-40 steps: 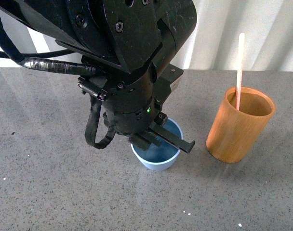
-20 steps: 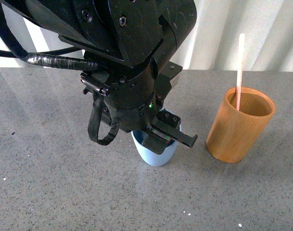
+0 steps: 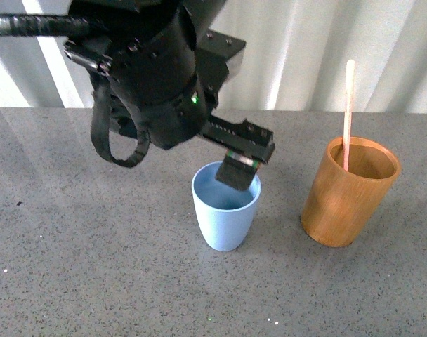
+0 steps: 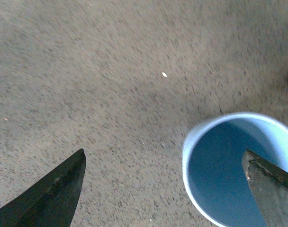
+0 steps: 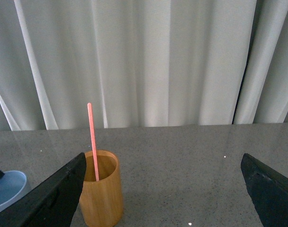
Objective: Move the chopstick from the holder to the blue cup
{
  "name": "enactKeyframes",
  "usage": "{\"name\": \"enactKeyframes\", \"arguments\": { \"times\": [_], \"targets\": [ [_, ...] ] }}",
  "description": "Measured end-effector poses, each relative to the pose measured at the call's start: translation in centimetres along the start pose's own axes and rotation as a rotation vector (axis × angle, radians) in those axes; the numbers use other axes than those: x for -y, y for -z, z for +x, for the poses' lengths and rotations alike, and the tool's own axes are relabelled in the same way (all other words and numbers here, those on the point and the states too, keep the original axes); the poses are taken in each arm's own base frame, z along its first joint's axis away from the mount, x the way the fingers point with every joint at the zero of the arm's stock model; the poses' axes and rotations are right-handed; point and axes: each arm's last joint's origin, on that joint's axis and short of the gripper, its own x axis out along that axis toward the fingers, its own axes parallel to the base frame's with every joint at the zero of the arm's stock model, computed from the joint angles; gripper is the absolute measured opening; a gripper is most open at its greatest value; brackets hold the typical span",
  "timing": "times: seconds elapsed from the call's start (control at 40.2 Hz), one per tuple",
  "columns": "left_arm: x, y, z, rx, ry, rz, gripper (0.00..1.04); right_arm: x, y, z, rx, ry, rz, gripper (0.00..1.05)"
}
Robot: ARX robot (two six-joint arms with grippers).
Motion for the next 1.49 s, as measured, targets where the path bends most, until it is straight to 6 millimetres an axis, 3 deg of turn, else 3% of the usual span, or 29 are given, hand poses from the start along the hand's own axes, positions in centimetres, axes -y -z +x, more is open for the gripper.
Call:
{"name": "enactKeyframes", "arguments": {
  "times": [0.149, 0.224, 0.348, 0.423, 0.547, 0.622, 0.697, 1.07, 1.244, 1.493],
  "targets": [
    [-2.4, -0.6, -1.7, 0.148, -0.087, -0.080, 0.98, 0.0, 0.0, 0.0, 0.000, 0.000, 0.000, 0.95],
    [-5.0, -0.5, -3.8, 0.314, -0.221, -0.190, 0.98, 0.0, 0.0, 0.0, 0.000, 0.000, 0.000, 0.95],
    [-9.7, 2.1, -8.6, 0.626, -0.414, -0.401, 0.98, 0.0, 0.0, 0.0, 0.000, 0.000, 0.000, 0.95],
    [-10.5, 3.6, -9.8, 0.647, -0.446, -0.451, 0.98, 0.0, 0.0, 0.0, 0.000, 0.000, 0.000, 0.95],
    [-10.3, 4.0, -9.2, 0.633, -0.420, -0.446, 0.98, 0.0, 0.0, 0.0, 0.000, -0.001, 0.000, 0.95],
    [-10.1, 5.4, -9.0, 0.795, -0.290, -0.369, 0.82, 0.0, 0.0, 0.0, 0.000, 0.001, 0.000, 0.95],
    [-10.2, 7.5, -9.8, 0.882, -0.271, -0.344, 0.68, 0.0, 0.0, 0.0, 0.000, 0.002, 0.000, 0.95],
    [-10.1, 14.9, -11.8, 0.883, -0.285, -0.332, 0.05, 0.0, 0.0, 0.0, 0.000, 0.000, 0.000, 0.95],
    [-9.8, 18.0, -12.8, 0.884, -0.300, -0.336, 0.04, 0.0, 0.0, 0.0, 0.000, 0.000, 0.000, 0.95],
    [-9.8, 20.9, -13.9, 0.882, -0.300, -0.337, 0.04, 0.0, 0.0, 0.0, 0.000, 0.000, 0.000, 0.95]
  ]
}}
